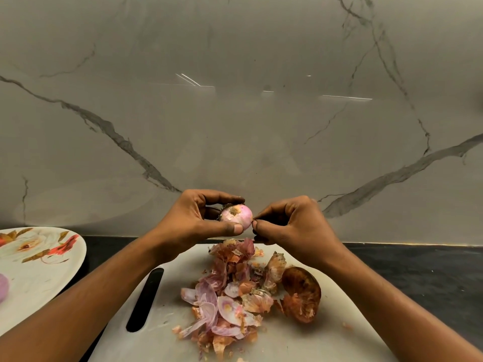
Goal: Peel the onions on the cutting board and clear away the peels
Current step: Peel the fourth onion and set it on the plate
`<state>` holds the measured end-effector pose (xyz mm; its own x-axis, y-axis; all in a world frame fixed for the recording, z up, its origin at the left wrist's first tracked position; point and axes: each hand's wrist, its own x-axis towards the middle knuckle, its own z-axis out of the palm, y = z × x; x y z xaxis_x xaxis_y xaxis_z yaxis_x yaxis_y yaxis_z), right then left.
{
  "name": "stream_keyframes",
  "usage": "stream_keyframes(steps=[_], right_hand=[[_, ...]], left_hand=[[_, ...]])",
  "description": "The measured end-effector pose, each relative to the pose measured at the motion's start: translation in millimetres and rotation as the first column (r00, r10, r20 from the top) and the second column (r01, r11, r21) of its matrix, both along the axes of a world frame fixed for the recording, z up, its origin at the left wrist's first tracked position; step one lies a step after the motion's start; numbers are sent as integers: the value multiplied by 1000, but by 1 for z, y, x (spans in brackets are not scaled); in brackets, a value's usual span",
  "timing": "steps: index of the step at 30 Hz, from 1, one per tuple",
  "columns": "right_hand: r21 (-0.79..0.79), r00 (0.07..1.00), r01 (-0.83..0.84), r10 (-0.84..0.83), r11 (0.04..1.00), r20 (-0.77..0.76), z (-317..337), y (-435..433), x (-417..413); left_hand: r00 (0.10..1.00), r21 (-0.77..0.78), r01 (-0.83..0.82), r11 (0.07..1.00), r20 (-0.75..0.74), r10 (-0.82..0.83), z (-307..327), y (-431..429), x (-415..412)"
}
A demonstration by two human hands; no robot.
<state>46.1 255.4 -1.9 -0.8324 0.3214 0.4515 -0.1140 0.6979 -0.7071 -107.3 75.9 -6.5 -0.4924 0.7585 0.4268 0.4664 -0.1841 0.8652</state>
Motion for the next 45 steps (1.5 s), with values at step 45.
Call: stream_keyframes(steps=[45], right_hand=[[-6, 993, -77, 76, 997, -92, 3, 7, 1]], left_hand=[[909, 6, 238, 971, 350, -225, 0, 4, 2]])
